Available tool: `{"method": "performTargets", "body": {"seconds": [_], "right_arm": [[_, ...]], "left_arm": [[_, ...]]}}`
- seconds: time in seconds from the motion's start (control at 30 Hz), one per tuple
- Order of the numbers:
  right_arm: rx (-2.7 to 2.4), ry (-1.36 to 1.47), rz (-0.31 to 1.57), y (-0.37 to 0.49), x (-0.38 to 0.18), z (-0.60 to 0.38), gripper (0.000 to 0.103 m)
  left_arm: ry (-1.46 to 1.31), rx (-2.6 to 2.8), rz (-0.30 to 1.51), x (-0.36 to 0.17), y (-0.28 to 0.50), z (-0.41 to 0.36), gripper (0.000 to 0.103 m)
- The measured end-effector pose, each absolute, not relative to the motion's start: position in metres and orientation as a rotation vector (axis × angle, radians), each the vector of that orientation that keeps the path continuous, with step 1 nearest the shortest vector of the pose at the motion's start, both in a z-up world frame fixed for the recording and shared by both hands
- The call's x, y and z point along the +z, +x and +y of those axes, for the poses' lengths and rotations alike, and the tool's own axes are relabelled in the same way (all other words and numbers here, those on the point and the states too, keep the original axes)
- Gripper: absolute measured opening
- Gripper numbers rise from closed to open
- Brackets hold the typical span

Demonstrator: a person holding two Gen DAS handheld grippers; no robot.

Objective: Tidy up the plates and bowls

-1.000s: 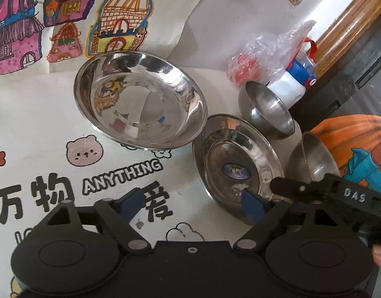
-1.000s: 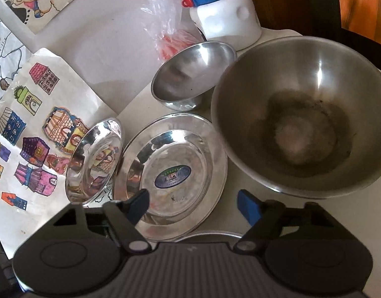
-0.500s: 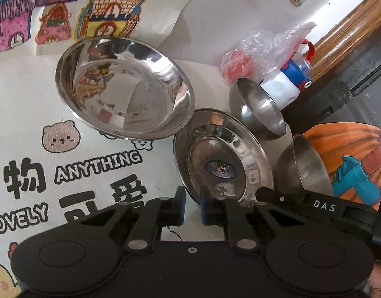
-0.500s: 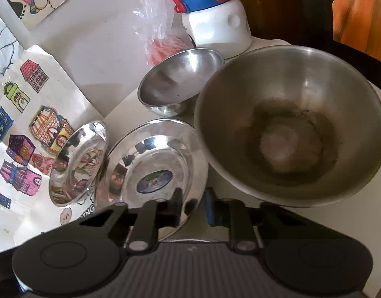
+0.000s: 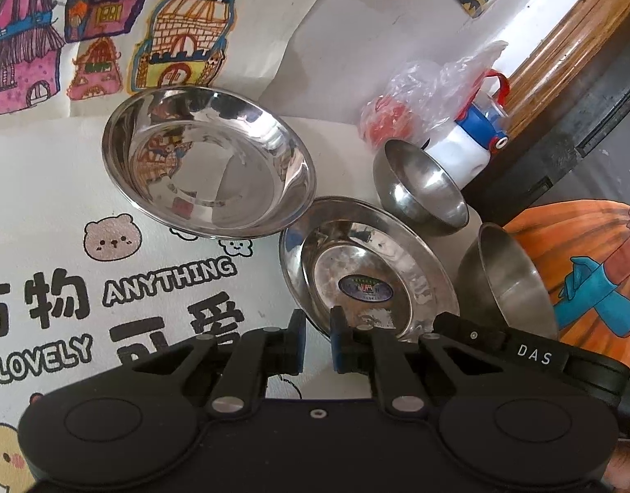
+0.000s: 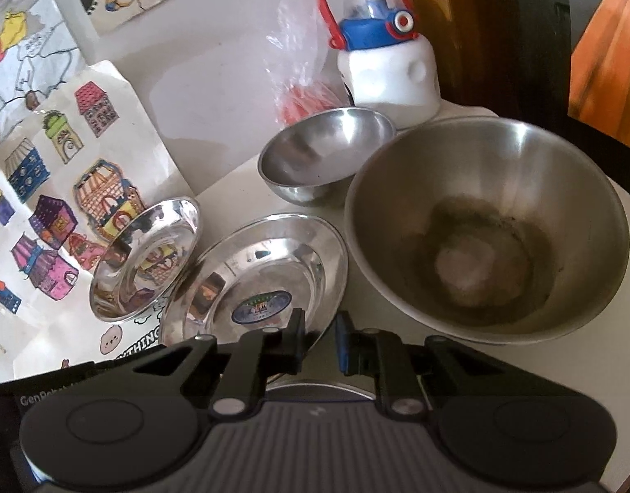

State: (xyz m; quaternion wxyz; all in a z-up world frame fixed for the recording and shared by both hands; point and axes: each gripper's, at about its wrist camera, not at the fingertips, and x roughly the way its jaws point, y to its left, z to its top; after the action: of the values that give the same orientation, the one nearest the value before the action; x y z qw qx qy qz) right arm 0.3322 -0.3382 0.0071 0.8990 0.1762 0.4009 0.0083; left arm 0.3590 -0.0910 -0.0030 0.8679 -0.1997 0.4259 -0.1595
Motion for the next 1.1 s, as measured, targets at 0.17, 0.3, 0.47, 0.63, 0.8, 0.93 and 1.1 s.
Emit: {"method": "performTargets", "body": {"seconds": [0.17, 0.3, 0.47, 0.63, 0.8, 0.93, 1.1], "right_arm": [[0.062, 0.331, 0.778, 0.323, 0.009, -0.336, 0.012], [0.08, 0.282, 0.747, 0.316, 0.015, -0.327, 0.012], [0.079, 0.312, 0.756, 0.318, 0.012, -0.331, 0.012], [0.085, 0.343, 0.763, 0.32, 0.008, -0.337, 0.012], [0.084, 0.371, 0.773, 0.323, 0.005, -0.341, 0.012], [0.081, 0.37, 0.778, 0.324, 0.005, -0.341, 0.012], [0.076, 0.389, 0.785, 0.327, 0.004, -0.343, 0.013]], "left_arm": [[-0.405, -0.363, 0.855, 0.0, 0.347, -0.095, 0.0], [-0.362, -0.412, 0.8, 0.011, 0.332, -0.109, 0.0], [-0.361, -0.357, 0.815, 0.004, 0.336, -0.109, 0.0], [-0.396, -0.28, 0.827, -0.004, 0.336, -0.083, 0.016], [-0.43, -0.248, 0.859, -0.011, 0.349, -0.072, 0.026], [-0.452, -0.26, 0.882, -0.019, 0.365, -0.072, 0.031], [-0.513, -0.32, 0.882, -0.024, 0.381, -0.07, 0.036]]}}
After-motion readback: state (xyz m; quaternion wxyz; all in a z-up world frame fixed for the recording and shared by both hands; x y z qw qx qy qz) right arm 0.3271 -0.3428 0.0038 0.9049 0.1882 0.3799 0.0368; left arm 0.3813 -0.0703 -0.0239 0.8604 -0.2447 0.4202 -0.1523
